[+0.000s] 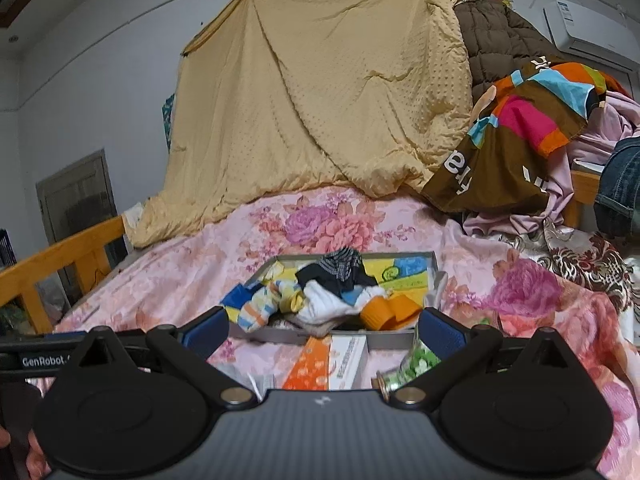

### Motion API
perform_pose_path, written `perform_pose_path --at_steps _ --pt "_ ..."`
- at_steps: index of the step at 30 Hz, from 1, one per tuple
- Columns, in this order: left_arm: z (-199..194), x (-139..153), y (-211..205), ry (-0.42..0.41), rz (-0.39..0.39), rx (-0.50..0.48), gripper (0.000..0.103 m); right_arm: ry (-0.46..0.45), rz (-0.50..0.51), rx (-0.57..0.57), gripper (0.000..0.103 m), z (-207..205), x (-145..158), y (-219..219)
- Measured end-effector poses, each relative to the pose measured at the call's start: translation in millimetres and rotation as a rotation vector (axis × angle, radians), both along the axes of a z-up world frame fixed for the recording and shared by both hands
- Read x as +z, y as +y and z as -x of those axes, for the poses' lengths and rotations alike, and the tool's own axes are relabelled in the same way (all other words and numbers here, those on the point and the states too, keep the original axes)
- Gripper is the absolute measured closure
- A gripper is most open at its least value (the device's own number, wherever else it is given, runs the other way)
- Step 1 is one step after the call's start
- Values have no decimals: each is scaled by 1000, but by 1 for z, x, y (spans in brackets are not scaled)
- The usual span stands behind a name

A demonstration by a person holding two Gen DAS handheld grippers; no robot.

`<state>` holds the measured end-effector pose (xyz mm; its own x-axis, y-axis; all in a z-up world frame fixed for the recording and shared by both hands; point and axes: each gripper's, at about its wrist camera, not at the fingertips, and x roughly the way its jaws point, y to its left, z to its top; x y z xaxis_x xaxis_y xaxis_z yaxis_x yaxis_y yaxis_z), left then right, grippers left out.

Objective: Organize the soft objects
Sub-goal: 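Move both tools back toward the teal-and-white packet and grey face mask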

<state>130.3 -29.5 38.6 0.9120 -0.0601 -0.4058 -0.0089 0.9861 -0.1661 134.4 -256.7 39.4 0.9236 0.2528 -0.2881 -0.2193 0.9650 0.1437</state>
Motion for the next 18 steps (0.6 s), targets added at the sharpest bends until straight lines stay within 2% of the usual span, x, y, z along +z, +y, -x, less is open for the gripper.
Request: perform_pose_path --at_steps 18 --pt "38 -32 21 52 -31 -15 1 96 75 22 0 31 -28 29"
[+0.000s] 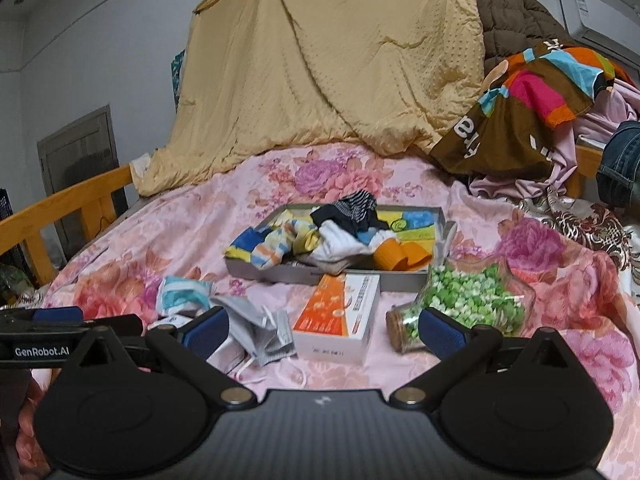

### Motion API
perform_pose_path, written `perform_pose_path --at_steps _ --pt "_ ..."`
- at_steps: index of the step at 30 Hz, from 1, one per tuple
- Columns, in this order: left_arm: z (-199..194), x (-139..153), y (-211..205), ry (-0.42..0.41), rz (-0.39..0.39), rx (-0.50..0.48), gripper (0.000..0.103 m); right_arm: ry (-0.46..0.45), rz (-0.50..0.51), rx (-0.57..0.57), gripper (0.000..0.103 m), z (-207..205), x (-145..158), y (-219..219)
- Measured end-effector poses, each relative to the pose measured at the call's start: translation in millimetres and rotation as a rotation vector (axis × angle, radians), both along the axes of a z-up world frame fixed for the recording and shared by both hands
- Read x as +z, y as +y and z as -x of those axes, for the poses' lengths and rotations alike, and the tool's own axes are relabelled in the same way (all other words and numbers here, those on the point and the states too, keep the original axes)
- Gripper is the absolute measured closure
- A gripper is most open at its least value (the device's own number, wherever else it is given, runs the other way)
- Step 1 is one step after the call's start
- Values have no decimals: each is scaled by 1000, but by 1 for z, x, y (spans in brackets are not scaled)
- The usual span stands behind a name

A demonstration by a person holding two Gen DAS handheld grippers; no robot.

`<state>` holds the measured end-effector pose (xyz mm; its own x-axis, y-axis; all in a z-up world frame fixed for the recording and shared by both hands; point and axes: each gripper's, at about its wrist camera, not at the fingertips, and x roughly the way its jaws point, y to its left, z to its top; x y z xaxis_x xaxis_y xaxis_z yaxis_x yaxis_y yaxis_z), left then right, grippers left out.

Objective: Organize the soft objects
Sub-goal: 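Move both tools back toward the teal-and-white packet and grey face mask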

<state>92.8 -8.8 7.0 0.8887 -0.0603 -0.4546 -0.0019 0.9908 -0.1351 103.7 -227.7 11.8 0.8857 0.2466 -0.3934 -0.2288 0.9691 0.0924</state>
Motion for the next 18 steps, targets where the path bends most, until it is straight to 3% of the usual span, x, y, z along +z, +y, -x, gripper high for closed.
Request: perform_pose_path --at_steps 6,18 --pt "10 -8 10 19 36 20 1 26 28 16 0 3 -7 10" --pt "15 -19 18 53 -7 76 1 82 70 52 0 -3 -20 20"
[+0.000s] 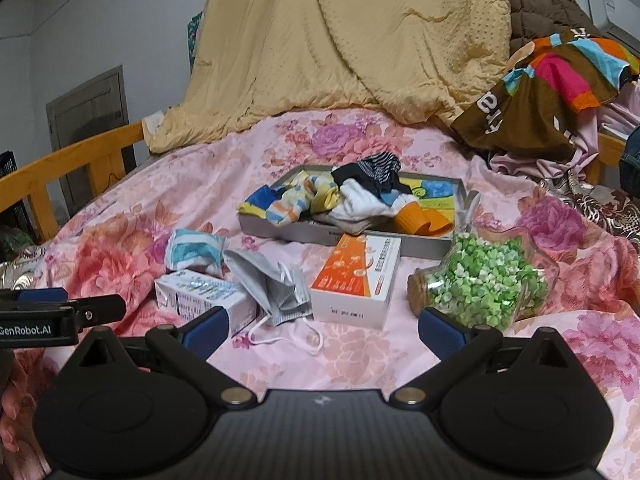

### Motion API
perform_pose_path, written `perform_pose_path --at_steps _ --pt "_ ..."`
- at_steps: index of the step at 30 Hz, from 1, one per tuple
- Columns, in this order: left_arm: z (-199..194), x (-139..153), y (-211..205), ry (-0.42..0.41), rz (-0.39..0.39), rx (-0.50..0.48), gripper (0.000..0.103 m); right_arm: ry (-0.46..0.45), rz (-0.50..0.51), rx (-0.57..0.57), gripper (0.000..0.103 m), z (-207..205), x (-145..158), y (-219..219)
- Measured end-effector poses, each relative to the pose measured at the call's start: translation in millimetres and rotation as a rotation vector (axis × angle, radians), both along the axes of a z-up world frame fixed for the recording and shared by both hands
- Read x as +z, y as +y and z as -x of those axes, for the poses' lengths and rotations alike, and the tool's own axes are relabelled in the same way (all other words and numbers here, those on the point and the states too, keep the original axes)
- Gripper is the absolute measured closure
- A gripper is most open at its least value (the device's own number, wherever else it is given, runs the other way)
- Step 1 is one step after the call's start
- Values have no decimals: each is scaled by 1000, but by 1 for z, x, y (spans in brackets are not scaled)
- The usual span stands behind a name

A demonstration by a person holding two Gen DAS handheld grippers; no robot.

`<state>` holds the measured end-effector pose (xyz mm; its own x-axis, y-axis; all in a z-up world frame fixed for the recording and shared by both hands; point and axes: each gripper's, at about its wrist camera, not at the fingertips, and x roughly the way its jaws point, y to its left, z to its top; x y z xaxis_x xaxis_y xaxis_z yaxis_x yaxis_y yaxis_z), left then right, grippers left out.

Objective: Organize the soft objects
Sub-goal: 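Move both tools back toward the teal-and-white packet and grey face mask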

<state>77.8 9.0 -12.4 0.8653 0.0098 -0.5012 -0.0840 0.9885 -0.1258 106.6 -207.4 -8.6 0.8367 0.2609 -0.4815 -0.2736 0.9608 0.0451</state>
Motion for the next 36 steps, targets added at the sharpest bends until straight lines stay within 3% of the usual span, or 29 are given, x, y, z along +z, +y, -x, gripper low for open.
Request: perform_pose_path --at_steps 6,18,36 --pt "-3 -5 -4 27 -69 5 1 23 17 34 0 -4 -6 8" --pt "-18 -10 0 85 -69 2 1 65 6 64 0 -16 -15 17" --pt "-49 -6 15 38 -124 13 1 9 1 77 0 -37 -21 32"
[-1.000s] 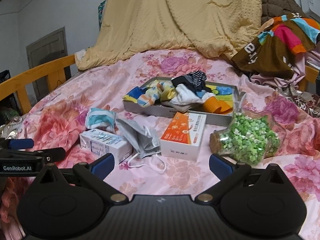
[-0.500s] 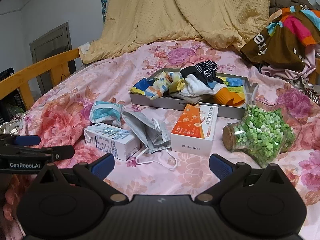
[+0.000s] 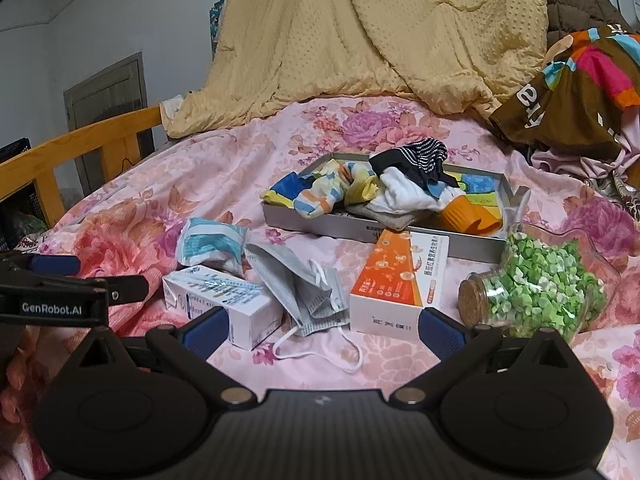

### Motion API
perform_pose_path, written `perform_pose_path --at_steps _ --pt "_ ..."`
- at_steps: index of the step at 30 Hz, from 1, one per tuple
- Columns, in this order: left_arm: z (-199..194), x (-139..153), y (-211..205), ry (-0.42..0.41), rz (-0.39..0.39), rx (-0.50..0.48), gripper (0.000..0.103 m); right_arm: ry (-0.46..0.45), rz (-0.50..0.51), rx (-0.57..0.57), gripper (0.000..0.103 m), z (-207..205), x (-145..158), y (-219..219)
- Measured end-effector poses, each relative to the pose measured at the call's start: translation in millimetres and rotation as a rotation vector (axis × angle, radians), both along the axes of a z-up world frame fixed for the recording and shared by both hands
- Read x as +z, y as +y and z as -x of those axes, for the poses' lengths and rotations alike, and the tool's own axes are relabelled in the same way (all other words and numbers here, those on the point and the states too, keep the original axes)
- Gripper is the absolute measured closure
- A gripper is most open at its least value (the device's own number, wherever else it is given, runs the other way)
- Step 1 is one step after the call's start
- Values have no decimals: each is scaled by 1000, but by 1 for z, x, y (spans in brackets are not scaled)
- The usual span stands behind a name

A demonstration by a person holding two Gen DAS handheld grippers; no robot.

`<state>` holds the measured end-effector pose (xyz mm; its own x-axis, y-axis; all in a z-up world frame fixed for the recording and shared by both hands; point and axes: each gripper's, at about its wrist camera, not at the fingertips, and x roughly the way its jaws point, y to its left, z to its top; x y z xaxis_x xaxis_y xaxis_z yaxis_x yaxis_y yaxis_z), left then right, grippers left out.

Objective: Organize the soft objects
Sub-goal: 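Move both tools back toward the teal-and-white packet and grey face mask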

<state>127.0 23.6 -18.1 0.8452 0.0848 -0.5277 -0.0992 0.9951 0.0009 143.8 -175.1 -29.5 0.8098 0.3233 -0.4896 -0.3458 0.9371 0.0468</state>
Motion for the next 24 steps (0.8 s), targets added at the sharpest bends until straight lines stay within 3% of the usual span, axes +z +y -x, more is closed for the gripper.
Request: perform_pose_path --at_steps 12,24 --pt "-27 -2 8 -45 -68 -37 1 -51 10 34 0 -10 -5 12" --pt "-50 -6 24 -67 55 -57 1 -63 32 44 0 -27 -15 22"
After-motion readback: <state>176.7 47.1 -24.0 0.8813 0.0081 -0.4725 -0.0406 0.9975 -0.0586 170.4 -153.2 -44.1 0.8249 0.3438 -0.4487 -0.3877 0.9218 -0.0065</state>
